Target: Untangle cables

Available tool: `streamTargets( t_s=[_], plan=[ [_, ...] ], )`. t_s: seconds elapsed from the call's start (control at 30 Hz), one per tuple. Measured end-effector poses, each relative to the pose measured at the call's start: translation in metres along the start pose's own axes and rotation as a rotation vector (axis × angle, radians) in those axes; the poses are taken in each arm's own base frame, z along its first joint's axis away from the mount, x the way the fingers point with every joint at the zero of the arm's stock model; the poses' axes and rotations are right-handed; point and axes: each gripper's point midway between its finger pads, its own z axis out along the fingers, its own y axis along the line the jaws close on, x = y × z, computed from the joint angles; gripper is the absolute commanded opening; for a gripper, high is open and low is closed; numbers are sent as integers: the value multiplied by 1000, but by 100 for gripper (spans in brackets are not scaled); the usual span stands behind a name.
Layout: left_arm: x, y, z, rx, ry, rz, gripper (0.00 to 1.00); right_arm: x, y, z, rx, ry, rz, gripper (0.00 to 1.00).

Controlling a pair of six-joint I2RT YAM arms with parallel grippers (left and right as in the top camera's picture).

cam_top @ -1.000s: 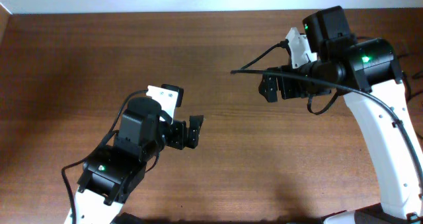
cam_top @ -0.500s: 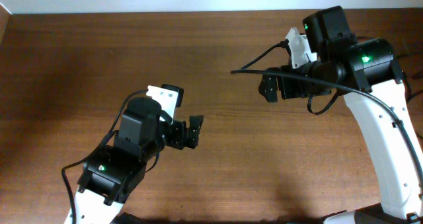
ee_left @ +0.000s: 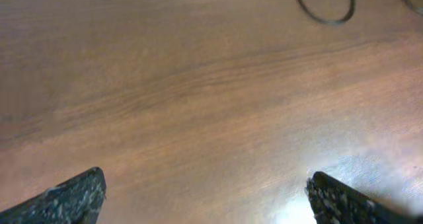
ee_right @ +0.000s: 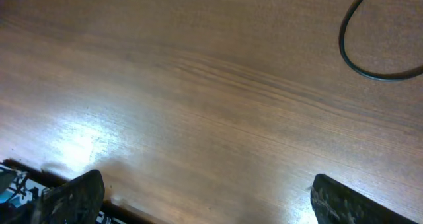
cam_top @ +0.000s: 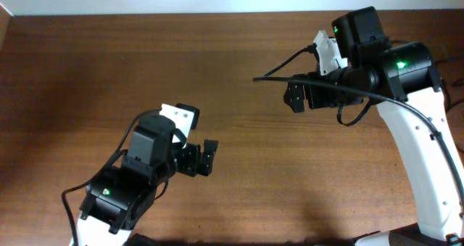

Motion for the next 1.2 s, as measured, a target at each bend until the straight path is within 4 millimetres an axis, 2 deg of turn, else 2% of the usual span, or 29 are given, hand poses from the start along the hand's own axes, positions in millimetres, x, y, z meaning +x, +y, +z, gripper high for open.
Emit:
streamTargets(
  t_s=[0.07,0.1,0.17,0.27,0.4,0.47,0.6,0.67,0.7,0.8,0.87,0.93,1.0,1.03,1.07,1.2],
  plan=[
    [17,8,10,-30,39,8,99,0,0,0,0,-1,0,99],
    [47,16,28,-50,105,7,99,0,0,0,0,0,0,99],
    [77,23,52,-49,125,6,99,1,0,1,0,3,0,99],
    [117,30,85,-20,45,15,99,1,-1,1,5,5,2,99],
    [118,23,102,74,-241,48,99,1,-1,1,4,4,1,99],
    [112,16,94,119,-346,68,99,1,-1,1,5,5,2,99],
    [92,10,80,136,-449,126,99,1,-1,1,5,4,1,99],
    [74,10,68,125,-546,137,99,1,-1,1,5,5,2,99],
    [62,14,58,107,-607,132,99,1,-1,1,5,5,2,99],
    [48,44,44,-23,-688,82,99,1,-1,1,5,4,2,99],
    [50,62,39,-89,-694,50,99,1,-1,1,5,4,1,99],
    [61,75,40,-139,-659,20,99,1,-1,1,5,5,1,99],
    [68,83,35,-172,-657,3,99,1,-1,2,5,6,1,99],
    [58,82,22,-181,-725,19,99,1,-1,2,5,6,2,99],
    [55,81,17,-186,-748,39,99,1,-1,2,5,5,1,99],
    [55,83,16,-247,-739,162,99,1,-1,2,5,6,2,99]
  ],
)
